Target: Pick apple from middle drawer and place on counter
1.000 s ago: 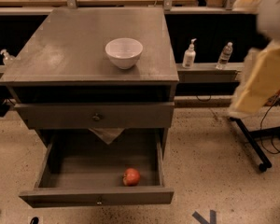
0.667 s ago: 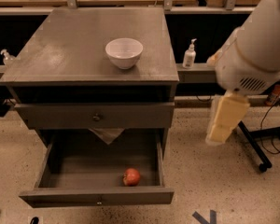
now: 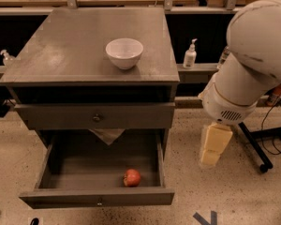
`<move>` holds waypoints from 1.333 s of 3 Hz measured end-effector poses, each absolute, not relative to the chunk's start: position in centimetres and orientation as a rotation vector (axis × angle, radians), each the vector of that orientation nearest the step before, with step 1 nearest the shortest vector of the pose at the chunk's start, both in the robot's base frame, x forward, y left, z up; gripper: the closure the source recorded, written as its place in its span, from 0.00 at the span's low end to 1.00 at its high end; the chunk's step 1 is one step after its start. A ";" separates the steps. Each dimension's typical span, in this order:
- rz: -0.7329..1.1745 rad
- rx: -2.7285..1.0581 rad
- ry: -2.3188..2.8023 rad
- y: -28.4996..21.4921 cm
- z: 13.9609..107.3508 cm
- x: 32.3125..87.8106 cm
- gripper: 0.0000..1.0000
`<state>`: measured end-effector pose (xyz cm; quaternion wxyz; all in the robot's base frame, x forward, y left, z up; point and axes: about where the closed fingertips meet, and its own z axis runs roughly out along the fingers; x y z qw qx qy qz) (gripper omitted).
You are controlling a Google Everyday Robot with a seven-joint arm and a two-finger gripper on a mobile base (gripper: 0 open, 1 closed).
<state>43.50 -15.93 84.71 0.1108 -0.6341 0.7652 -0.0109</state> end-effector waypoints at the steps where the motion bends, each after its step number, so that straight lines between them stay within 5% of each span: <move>1: 0.016 -1.997 2.192 -14.7 83.6 43.1 0.00; 4: 0.265 -2.462 1.668 -10.5 78.2 38.7 0.00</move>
Offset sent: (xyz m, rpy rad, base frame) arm -0.0716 0.0615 -0.0942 -0.0352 0.1724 1.1682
